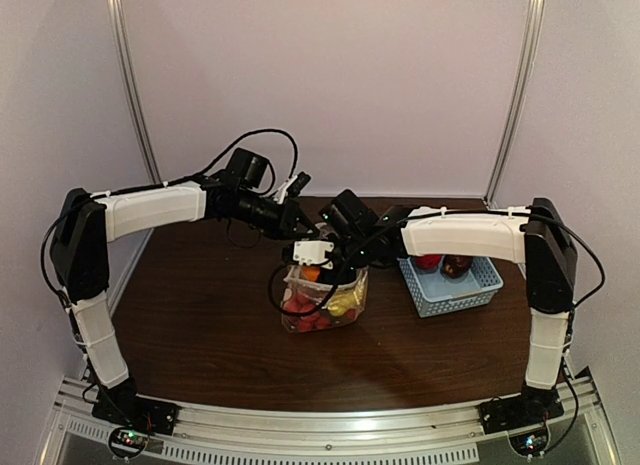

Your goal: Open the zip-top bag and remove the fake food

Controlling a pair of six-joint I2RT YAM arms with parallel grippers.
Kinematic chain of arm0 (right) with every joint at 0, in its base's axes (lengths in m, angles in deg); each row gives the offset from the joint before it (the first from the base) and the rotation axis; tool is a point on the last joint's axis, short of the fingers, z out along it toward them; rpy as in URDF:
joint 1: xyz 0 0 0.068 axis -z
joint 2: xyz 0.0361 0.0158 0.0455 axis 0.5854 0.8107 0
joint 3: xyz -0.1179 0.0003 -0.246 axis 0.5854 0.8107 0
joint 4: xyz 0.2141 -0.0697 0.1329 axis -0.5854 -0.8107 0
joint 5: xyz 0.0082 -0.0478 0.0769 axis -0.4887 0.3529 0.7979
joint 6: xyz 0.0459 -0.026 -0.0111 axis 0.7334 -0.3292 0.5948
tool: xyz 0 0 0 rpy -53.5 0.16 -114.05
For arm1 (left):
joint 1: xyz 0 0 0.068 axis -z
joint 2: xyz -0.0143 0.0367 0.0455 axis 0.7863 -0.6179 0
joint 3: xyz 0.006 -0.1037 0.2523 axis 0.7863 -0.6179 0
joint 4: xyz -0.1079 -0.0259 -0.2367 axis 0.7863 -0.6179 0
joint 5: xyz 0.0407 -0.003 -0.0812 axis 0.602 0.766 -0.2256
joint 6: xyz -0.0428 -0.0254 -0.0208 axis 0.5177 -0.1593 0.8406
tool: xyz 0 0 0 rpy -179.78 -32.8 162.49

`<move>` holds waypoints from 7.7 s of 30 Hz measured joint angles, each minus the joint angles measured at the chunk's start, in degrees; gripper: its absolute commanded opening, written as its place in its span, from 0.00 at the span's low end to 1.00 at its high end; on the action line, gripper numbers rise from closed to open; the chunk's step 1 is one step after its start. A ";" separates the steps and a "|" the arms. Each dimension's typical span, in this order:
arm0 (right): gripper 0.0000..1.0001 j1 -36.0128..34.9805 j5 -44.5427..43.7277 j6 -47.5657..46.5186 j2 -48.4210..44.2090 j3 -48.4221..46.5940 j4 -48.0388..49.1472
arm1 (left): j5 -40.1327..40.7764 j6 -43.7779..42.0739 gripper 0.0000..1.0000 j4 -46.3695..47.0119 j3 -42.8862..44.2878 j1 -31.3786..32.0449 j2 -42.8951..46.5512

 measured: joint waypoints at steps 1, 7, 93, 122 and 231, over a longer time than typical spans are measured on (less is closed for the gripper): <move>0.48 0.00 -0.20 -0.04 0.00 0.00 0.15 | 0.00 0.00 0.00 0.00 0.00 0.00 0.00; 0.42 0.00 -0.72 0.24 -1.05 0.00 -0.90 | -0.02 -0.35 0.00 -0.11 0.00 0.00 0.00; 0.50 28.59 -0.81 -2.08 -19.12 28.74 -2.93 | -0.42 -6.34 0.00 -9.60 4.11 -1.88 0.02; 0.70 28.22 11.93 1.97 -26.25 7.45 -13.46 | -1.46 -6.01 0.00 -9.57 4.09 -1.88 0.00; 0.35 -3.15 7.08 -13.57 -0.87 -23.89 -35.98 | -10.67 -13.18 0.00 -13.88 9.84 1.88 -4.20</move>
